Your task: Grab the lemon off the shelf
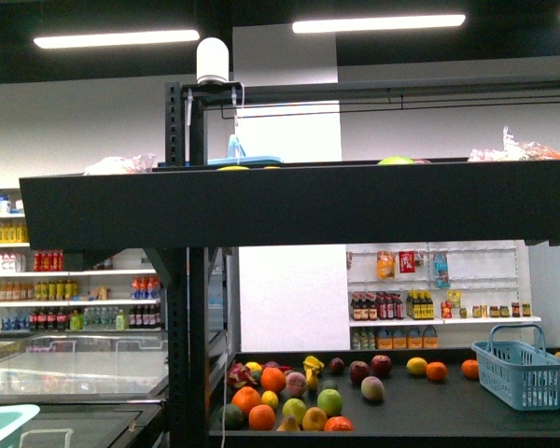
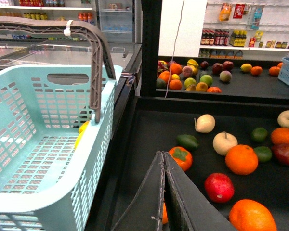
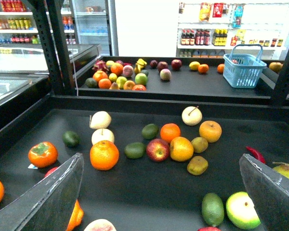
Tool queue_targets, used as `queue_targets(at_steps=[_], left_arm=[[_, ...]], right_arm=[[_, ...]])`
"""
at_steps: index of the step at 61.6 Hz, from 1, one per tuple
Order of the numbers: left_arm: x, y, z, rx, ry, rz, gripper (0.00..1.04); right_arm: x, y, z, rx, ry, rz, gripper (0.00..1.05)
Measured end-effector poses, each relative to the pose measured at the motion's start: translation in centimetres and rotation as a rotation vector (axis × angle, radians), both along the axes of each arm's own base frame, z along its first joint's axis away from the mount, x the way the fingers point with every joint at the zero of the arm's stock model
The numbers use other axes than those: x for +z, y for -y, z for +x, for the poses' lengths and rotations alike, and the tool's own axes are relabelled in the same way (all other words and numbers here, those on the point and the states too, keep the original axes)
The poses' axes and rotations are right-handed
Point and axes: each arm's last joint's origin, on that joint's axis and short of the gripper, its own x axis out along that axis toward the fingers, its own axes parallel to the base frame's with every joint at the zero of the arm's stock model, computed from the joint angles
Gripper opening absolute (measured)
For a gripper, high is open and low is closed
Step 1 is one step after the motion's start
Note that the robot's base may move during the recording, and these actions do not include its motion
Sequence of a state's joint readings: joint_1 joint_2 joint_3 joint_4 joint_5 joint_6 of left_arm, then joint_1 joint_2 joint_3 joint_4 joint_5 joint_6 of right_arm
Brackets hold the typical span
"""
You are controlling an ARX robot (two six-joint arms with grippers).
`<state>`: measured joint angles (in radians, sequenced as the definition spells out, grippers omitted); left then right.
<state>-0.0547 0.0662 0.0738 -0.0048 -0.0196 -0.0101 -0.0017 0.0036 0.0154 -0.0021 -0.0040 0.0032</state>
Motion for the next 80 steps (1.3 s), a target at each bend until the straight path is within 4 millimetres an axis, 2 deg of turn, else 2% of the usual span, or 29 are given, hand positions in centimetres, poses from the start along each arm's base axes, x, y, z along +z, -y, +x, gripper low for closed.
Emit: queue_targets(at_steps=[13,20,33,44,46,60,62,80], left_arm=[[-0.5,-0.4,0.0,0.032,0.001,0.0,0.03],[-1.6,-0.4,0.0,0.033,-0.003,0.0,0.03],[-1.6,-0.4,0.0,0.031,0.001,0.0,0.03],[-1.6,-0.4,0.0,0.031,0.001,0.0,0.36],[-1.6,-0.4,0.0,0.031,0.001,0.0,0.47],[-1.6,-0.4,0.0,0.031,0.001,0.0,0.94],[-1.6,-0.4,0.0,0.031,0.001,0.001,0.98],[-1.6,-0.4,0.0,0.031,0.001,0.002,0.97]], right_arm=[[0.0,0.0,0.0,-0.001,0.0,0.0,0.97],[0.0,0.0,0.0,-0.001,0.0,0.0,0.97],[0.0,0.0,0.0,-0.001,0.0,0.0,0.97],[0.0,0.0,0.0,-0.001,0.0,0.0,0.97],[0.0,0.0,0.0,-0.001,0.0,0.0,0.97],[0.0,0.0,0.0,-0.001,0.0,0.0,0.97],[0.0,0.0,0.0,-0.001,0.0,0.0,0.97],[0.0,0.0,0.0,-0.001,0.0,0.0,0.97]])
